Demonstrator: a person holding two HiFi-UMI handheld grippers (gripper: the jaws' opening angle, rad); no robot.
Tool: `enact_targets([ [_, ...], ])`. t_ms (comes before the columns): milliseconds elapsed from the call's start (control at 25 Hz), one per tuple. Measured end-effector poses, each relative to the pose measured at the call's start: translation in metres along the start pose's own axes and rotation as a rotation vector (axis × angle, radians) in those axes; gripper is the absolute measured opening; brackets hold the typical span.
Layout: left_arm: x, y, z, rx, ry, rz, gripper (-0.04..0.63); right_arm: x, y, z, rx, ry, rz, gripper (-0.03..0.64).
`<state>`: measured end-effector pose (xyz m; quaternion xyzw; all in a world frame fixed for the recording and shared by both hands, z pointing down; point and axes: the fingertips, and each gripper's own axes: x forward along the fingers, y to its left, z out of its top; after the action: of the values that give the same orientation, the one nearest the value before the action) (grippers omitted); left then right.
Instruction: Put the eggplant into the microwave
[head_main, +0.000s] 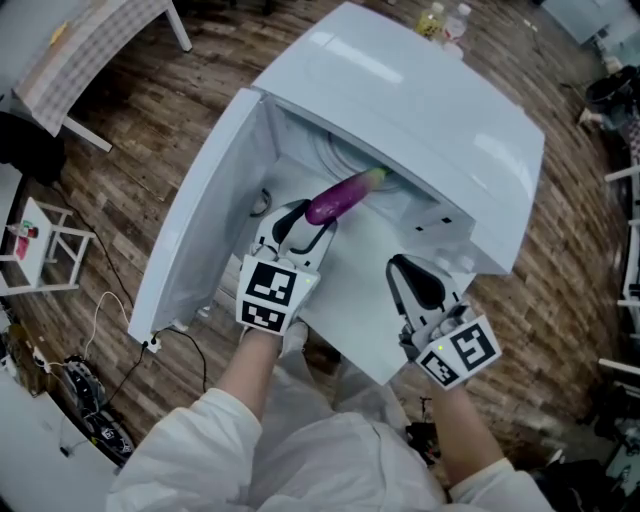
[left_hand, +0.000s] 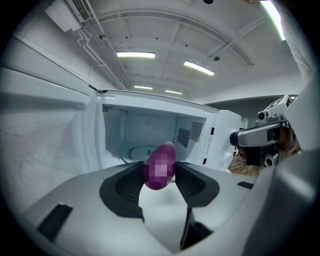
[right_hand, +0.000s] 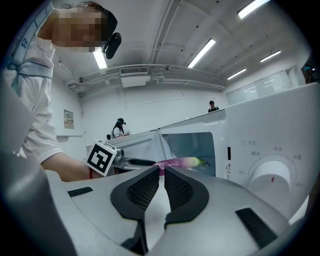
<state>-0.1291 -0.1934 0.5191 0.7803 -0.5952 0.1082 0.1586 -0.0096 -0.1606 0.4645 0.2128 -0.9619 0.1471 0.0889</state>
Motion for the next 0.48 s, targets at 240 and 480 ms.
enact_targets([
  [240, 0.020, 0.005, -0.001, 0.012, 0.018, -0.015, 0.192, 0.008, -0.008, 0.000, 0.017, -0.006, -0.010, 0.037],
  [480, 0.039, 0.009, 0.000, 0.028, 0.030, -0.036, 0.192, 0.012, -0.011, -0.003, 0.040, -0.014, -0.029, 0.037],
])
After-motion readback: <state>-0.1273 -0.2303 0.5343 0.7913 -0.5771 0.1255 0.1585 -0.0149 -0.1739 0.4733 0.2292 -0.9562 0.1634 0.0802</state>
